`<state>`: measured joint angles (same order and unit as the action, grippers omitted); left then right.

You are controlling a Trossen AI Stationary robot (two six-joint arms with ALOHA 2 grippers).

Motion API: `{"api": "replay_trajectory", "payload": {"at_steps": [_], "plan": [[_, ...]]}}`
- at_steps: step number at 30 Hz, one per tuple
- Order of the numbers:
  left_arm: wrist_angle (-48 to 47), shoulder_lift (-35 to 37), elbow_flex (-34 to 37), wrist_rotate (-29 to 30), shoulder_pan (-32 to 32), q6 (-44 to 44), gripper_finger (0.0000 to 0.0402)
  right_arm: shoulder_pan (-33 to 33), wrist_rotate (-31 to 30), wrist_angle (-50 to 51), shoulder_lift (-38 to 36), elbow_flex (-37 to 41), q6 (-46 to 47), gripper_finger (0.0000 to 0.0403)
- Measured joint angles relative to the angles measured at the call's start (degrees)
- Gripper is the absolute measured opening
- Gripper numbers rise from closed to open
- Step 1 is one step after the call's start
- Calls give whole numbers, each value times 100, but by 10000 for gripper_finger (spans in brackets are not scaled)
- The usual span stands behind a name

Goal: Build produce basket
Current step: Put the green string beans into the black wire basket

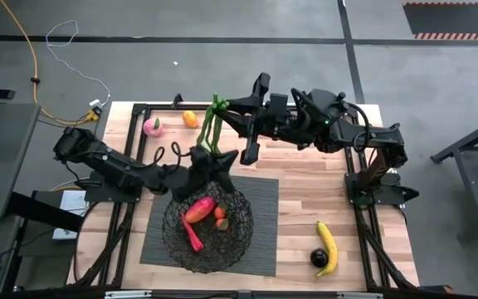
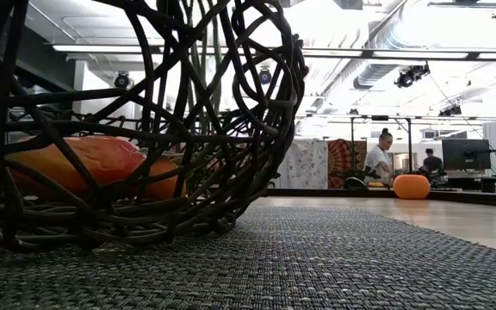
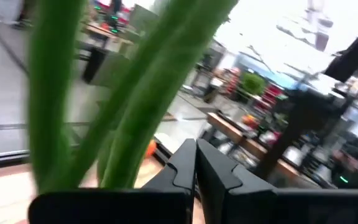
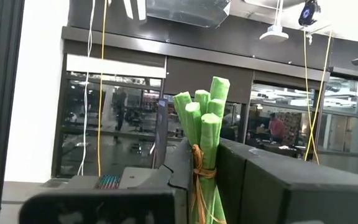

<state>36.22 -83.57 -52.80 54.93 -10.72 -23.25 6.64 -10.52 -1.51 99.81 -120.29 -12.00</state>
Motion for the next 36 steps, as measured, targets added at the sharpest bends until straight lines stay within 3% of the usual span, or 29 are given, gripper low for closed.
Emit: {"api": "replay_trajectory", "payload": {"at_steps": [8, 14, 20, 28, 36], "plan": [[-253, 12, 0, 584, 106, 336, 0, 192, -175, -116, 0, 0, 19, 25], [-290, 143, -2, 662, 220, 706, 0, 552, -488, 198, -57, -2, -3, 25], [-675, 658, 1, 727, 246, 1325, 0, 908, -1304, 714, -93, -9, -185, 25], [-1806, 1403, 1, 849, 435, 1692, 0, 1072, -1437, 920, -92, -9, 103, 25], [-2167, 1787, 2, 858, 703, 1828, 0, 1345, -1956, 1271, -92, 15, 317, 25]]}}
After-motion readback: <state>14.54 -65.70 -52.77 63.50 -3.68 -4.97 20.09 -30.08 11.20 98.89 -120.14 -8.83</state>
